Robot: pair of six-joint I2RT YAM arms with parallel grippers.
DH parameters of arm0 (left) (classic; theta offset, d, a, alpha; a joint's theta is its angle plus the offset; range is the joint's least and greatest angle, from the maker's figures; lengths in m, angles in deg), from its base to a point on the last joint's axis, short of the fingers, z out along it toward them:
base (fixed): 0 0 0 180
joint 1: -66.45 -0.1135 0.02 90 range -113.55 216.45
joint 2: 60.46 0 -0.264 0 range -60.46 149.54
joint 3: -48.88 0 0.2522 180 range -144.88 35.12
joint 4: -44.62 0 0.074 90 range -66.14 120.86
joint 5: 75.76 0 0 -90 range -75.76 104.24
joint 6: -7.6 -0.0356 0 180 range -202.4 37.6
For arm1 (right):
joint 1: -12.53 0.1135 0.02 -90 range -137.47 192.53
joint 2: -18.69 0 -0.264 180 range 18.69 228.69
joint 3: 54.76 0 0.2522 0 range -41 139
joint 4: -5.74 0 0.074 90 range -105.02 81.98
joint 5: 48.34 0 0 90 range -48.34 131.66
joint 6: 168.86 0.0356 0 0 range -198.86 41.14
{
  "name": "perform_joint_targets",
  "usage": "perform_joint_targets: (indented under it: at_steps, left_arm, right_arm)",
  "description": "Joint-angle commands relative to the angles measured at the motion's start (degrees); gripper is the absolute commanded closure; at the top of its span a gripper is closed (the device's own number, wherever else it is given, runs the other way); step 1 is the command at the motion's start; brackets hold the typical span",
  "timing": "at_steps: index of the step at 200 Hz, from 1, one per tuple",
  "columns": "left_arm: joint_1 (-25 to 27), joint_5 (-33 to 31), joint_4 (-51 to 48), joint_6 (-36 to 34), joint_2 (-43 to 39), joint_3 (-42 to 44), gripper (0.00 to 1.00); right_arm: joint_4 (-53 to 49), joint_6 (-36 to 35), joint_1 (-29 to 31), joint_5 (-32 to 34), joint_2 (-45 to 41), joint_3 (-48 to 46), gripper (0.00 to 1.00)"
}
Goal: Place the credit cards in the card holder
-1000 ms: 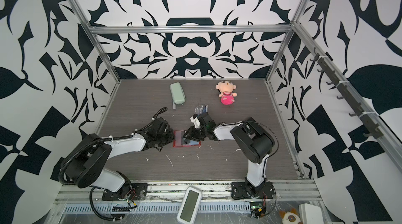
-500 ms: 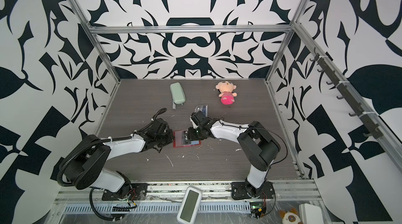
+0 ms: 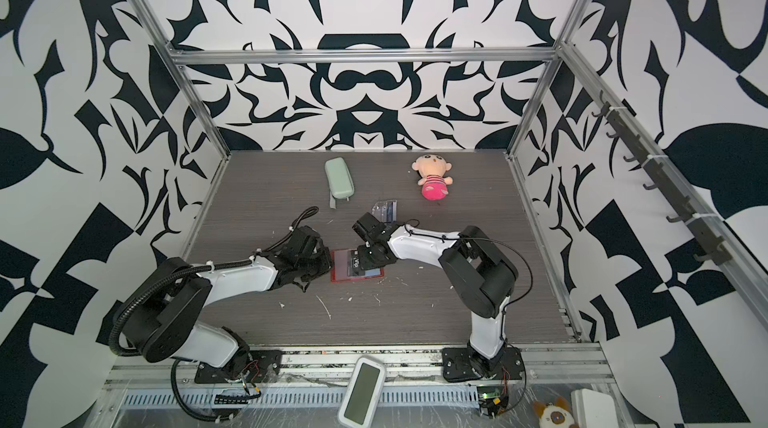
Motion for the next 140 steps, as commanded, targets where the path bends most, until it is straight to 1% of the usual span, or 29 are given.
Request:
perform_joint_targets:
  at_steps: [1, 39, 104, 122, 140]
  left_arm:
    - [0.2, 0.1, -9.4, -0.2, 2.3, 2.8, 1.0]
    - [0.2, 0.5, -9.2, -0.6, 2.8, 2.4, 1.0]
    - [0.2, 1.0, -8.8, -1.0, 3.1, 2.0, 1.0]
    - [0.2, 0.9, -8.9, -1.2, 3.2, 1.8, 1.0]
    - [0.2, 0.4, -9.8, -1.5, 2.9, 1.3, 1.0]
  right_arm:
    - [-3.9, -1.2, 0.9, 1.8, 1.2, 3.0, 1.0]
    - [-0.8, -2.0, 1.6, -5.9, 3.4, 4.1, 1.0]
    - [8.2, 0.8, 1.5, -16.6, 3.9, 2.1, 1.0]
    - [9.9, 1.6, 1.6, -17.3, 3.1, 1.2, 1.0]
    - [9.4, 1.5, 1.6, -14.4, 0.9, 0.6, 1.0]
